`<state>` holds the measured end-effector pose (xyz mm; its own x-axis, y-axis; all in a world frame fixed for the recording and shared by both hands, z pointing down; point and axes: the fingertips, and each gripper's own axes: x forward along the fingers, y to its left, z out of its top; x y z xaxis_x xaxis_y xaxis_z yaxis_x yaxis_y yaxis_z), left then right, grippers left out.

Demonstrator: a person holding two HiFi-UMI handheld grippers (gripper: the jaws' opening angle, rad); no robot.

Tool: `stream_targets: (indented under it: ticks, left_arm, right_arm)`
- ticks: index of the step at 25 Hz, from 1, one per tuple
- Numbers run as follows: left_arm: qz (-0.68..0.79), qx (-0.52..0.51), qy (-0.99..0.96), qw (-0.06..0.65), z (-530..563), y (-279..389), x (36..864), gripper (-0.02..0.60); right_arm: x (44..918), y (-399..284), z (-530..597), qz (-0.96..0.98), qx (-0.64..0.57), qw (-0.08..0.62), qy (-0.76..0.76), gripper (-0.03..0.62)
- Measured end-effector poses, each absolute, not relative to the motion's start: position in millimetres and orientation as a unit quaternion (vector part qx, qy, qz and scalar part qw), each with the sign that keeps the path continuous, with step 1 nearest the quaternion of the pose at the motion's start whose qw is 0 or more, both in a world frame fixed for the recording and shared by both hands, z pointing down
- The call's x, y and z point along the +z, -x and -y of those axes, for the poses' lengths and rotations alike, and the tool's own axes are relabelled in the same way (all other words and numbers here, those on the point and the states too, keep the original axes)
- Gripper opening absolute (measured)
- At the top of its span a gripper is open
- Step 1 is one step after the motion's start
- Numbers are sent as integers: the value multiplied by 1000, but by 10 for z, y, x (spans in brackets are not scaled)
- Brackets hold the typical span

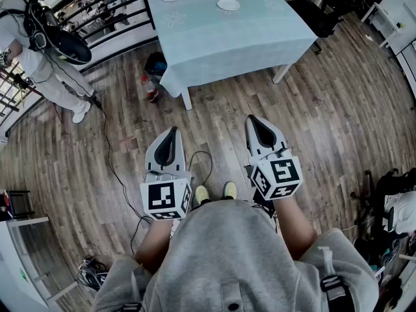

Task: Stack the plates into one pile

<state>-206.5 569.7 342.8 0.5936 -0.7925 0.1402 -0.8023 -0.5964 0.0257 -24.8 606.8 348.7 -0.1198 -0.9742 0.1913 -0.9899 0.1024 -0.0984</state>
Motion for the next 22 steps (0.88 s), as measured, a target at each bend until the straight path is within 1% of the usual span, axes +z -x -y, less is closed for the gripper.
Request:
stream_targets:
  ticks: [18,22]
  left_arm:
    - [436,62,-895,65,-5697,2623,3705,15]
    - [435,65,-896,66,-5680,2704,3766,16]
  right_arm:
    - [3551,932,-6028,750,59,62,-656,26]
    - [3612,1011,-6006,750,64,56,-656,27]
